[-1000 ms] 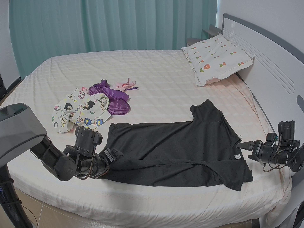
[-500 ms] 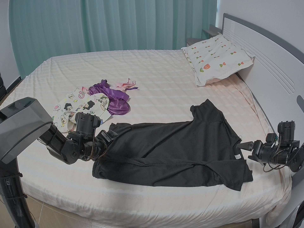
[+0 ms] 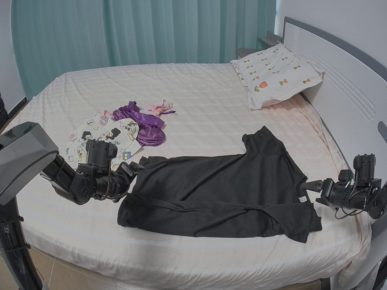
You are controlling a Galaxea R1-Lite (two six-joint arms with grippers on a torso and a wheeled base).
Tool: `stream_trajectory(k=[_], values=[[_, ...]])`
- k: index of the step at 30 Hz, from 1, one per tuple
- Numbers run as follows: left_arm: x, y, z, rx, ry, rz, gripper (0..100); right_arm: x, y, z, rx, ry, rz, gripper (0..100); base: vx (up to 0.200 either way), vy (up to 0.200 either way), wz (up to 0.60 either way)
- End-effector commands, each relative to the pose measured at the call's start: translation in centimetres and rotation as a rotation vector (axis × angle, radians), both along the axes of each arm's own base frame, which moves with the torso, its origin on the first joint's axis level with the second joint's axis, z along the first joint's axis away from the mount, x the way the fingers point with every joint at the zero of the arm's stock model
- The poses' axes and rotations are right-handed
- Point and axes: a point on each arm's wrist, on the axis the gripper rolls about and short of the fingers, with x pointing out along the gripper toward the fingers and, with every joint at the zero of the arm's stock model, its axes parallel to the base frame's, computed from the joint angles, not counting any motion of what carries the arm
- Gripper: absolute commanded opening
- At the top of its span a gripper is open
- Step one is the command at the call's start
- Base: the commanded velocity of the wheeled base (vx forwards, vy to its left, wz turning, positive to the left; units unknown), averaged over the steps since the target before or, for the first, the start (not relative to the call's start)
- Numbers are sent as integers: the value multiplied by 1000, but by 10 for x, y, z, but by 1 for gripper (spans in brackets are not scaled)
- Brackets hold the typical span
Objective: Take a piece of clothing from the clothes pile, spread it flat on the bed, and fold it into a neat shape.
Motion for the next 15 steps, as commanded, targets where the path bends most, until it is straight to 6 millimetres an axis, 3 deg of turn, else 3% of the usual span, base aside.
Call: stream_trajectory(k=[1,9,15], values=[[-9,5,11,-5,-15,-14,100,0,0,-1,-1,3,0,100,0,0,0],[-36,-11,28,-6,-37,-90,100,-1,0,-1,-1,6,0,100,0,0,0],[-45,-22,23,16,11,-124,100,-1,0,-1,-1,7,0,100,0,0,0]])
